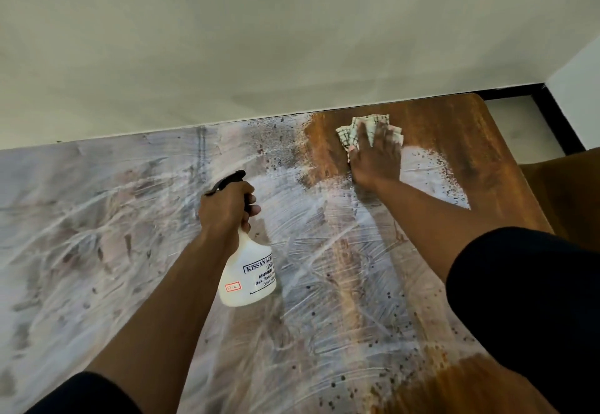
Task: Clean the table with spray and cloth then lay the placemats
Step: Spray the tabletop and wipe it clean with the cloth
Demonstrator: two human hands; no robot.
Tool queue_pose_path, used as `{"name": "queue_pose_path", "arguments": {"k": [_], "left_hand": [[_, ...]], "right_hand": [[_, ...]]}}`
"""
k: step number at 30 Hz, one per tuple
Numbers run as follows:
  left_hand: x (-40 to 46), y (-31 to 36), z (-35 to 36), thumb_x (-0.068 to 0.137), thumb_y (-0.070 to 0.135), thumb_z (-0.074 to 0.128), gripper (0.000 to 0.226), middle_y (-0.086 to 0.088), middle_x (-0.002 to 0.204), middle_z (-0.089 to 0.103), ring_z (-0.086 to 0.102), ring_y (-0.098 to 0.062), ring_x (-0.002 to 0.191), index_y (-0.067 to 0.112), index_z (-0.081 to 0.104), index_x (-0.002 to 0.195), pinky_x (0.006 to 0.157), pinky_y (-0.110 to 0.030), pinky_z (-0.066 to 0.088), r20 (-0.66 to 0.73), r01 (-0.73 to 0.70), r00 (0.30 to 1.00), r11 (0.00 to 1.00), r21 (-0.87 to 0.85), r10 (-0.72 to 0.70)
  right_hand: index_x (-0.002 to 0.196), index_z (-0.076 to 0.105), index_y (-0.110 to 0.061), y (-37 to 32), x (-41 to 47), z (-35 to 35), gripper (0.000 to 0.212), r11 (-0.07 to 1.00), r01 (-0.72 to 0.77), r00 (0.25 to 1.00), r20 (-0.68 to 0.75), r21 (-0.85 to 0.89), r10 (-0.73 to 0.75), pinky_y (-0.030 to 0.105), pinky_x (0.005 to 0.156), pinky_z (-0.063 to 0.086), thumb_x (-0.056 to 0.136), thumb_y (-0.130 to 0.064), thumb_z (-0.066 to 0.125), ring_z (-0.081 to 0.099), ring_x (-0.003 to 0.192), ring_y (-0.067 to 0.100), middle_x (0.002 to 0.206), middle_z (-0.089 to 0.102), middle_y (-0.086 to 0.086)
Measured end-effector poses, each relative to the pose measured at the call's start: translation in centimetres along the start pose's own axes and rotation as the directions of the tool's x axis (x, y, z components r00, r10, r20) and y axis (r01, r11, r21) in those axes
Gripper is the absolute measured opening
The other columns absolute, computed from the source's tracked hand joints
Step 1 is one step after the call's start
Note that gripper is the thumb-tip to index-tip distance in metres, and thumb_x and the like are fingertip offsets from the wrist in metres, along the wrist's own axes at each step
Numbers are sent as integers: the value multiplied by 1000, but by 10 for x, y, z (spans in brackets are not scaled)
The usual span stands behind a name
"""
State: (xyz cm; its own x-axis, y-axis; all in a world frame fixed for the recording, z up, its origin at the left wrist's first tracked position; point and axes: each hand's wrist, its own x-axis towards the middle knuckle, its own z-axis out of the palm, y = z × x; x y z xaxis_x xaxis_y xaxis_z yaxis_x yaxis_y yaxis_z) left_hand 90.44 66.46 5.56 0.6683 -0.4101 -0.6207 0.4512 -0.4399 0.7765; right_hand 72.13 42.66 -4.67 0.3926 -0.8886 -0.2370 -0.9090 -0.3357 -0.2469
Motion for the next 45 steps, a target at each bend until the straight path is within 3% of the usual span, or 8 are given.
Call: {"name": "queue_pose_path", "arguments": {"k": [4,15,19,30,35,38,41,45], "left_hand": [[8,0,-21,94,9,66,35,0,66,63,63,-14,52,36,73,115,39,-22,34,2,-10,1000,1000,-9,10],[28,-3,-74,94,12,67,40,-2,70,66,67,-14,54,38,71,124,42,-25,35,-33,-6,999,1000,-30,5],[36,1,-78,95,10,66,38,-3,71,68,68,-14,54,39,70,118,40,-25,37,-29,-13,999,999,-31,13],[66,6,-62,94,12,66,34,-4,76,71,71,-16,56,36,71,118,40,-24,36,49,-23,999,999,-28,24],[69,7,-70,93,16,68,39,-16,87,75,58,-8,39,1,74,129,37,-20,36,18,26,1000,1000,18,-26],[65,8,-76,92,17,70,21,-15,86,75,57,-8,39,3,78,106,41,-23,38,-19,8,1000,1000,2,-8],[63,6,-82,91,15,70,9,-14,79,76,60,-12,43,11,74,84,44,-25,38,-72,-4,997,1000,2,4],[60,5,-80,89,19,71,27,-21,89,79,60,-14,43,2,79,108,44,-26,40,-51,17,999,1000,-18,-18]], "right_hand": [[163,-11,-36,-51,-1,11,69,999,-7,1000,9,46,6,55,127,-3,108,-50,29,-16,157,35,169,-23,11],[162,-11,-39,-231,-41,70,69,837,547,821,191,9,-538,54,126,-4,108,-49,30,-25,155,28,168,-27,6],[161,-14,-40,-209,-24,57,69,846,534,837,154,-15,-525,57,127,-6,108,-54,28,-18,157,29,169,-25,6],[162,-12,-38,-125,32,21,66,995,89,996,-9,33,-89,52,128,-3,109,-55,23,-15,157,31,171,-19,9],[162,-12,-39,-178,11,31,67,974,225,974,25,33,-226,48,119,-13,109,-51,28,-12,157,34,170,-19,6],[161,-14,-38,-229,-5,44,68,935,356,929,104,1,-354,57,117,-19,109,-51,27,-17,156,31,169,-23,5],[162,-15,-37,-245,-8,53,68,870,491,863,153,-37,-481,55,128,-1,109,-53,25,-22,156,28,168,-26,7],[161,-14,-41,-204,-2,42,68,877,478,874,123,-49,-470,54,128,0,107,-58,24,-13,158,29,170,-22,5]]}}
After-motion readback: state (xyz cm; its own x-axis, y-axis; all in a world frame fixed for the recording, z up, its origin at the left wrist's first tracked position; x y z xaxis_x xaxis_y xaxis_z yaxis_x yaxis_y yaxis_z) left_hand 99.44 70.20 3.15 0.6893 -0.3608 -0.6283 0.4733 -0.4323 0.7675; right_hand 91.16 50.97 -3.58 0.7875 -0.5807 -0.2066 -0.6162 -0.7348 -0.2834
